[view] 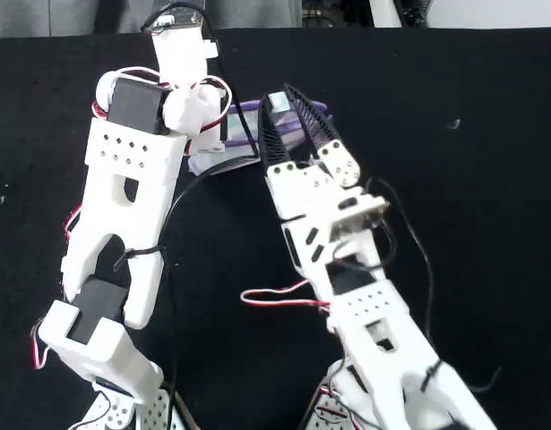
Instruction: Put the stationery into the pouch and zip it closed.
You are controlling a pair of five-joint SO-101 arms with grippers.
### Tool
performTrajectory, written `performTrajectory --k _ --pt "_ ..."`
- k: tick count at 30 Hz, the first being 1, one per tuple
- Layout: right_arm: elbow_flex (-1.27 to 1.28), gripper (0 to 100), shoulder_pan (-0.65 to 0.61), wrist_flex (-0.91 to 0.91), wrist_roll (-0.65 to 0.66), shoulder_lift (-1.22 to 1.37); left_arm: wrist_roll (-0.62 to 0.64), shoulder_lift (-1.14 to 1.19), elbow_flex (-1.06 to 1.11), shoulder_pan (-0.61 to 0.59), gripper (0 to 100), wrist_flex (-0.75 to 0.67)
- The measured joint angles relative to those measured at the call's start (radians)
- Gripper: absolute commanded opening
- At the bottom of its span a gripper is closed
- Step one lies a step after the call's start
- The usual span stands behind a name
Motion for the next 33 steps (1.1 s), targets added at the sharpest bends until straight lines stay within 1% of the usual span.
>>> performTrajectory --k 3,4,7,9,11,15,18,19,21,22,26,29,31,33 --pt "0.0 1.9 0.0 -0.003 0.0 0.06 0.0 0.0 0.0 -0.005 3 0.0" --pt "0.0 4.3 0.0 -0.003 0.0 0.072 0.0 0.0 0.0 -0.009 3 0.0" --pt "0.0 17.4 -0.005 -0.003 0.0 0.08 0.002 0.0 0.0 -0.02 3 -0.003" --pt "0.0 24.0 -0.014 -0.003 0.0 0.08 0.002 0.0 0.0 -0.023 3 -0.005" --pt "0.0 24.5 -0.015 -0.003 0.0 0.08 0.002 0.0 0.0 -0.031 3 -0.005" --pt "0.0 21.3 -0.011 -0.003 0.0 0.063 0.002 0.0 0.0 -0.034 3 -0.005" --pt "0.0 17.5 0.026 0.002 0.0 -0.017 0.002 0.0 0.0 -0.034 3 -0.005" --pt "0.0 16.3 0.048 0.028 0.0 -0.054 0.002 0.0 0.0 -0.034 3 -0.005" --pt "-0.002 14.9 0.103 0.129 0.0 -0.143 0.002 0.0 0.0 -0.034 3 -0.005" --pt "-0.002 14.7 0.133 0.207 0.0 -0.193 0.002 0.0 0.0 -0.034 3 -0.005" --pt "-0.086 14.5 0.242 0.637 0.0 -0.381 0.002 0.0 0.0 -0.052 3 -0.005" --pt "-0.094 14.5 0.259 0.916 0.0 -0.483 0.002 0.0 0.0 -0.075 3 -0.005" --pt "-0.066 14.5 0.264 0.985 0.021 -0.523 0.002 0.0 0.0 -0.078 3 -0.005" --pt "-0.011 14.5 0.262 0.99 0.06 -0.537 0.002 0.0 0.0 -0.08 3 -0.005"
